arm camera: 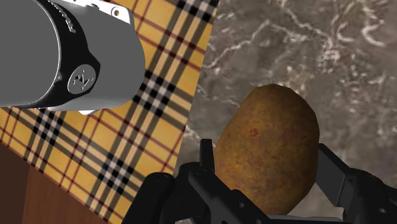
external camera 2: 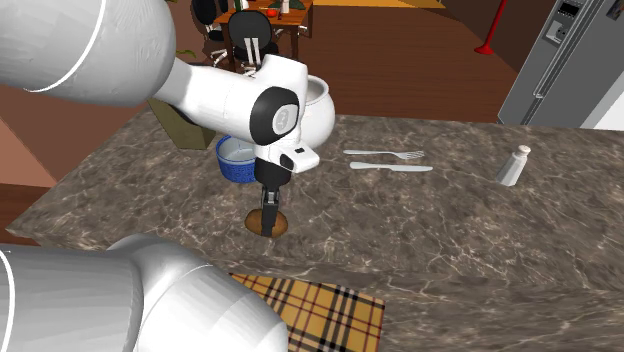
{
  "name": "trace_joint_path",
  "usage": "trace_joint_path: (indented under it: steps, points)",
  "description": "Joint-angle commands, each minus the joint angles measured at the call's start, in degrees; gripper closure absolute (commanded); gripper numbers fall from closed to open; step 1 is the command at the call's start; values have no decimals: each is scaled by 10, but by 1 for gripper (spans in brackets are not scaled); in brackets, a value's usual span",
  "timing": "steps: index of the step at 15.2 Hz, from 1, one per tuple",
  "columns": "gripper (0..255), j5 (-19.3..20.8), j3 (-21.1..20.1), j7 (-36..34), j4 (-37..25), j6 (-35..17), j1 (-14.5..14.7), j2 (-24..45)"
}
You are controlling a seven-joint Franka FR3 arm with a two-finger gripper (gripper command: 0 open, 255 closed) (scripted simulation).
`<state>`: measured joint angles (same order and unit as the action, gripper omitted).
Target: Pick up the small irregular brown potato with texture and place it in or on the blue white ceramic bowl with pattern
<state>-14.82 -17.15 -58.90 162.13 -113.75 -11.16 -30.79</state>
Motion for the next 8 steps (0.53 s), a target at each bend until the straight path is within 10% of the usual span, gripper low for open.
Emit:
trace_joint_path:
  steps: [1,8]
  points:
    - [255,0,0,0,0,0,0,0]
    - [255,8,11,-3,-30,72,0,-42]
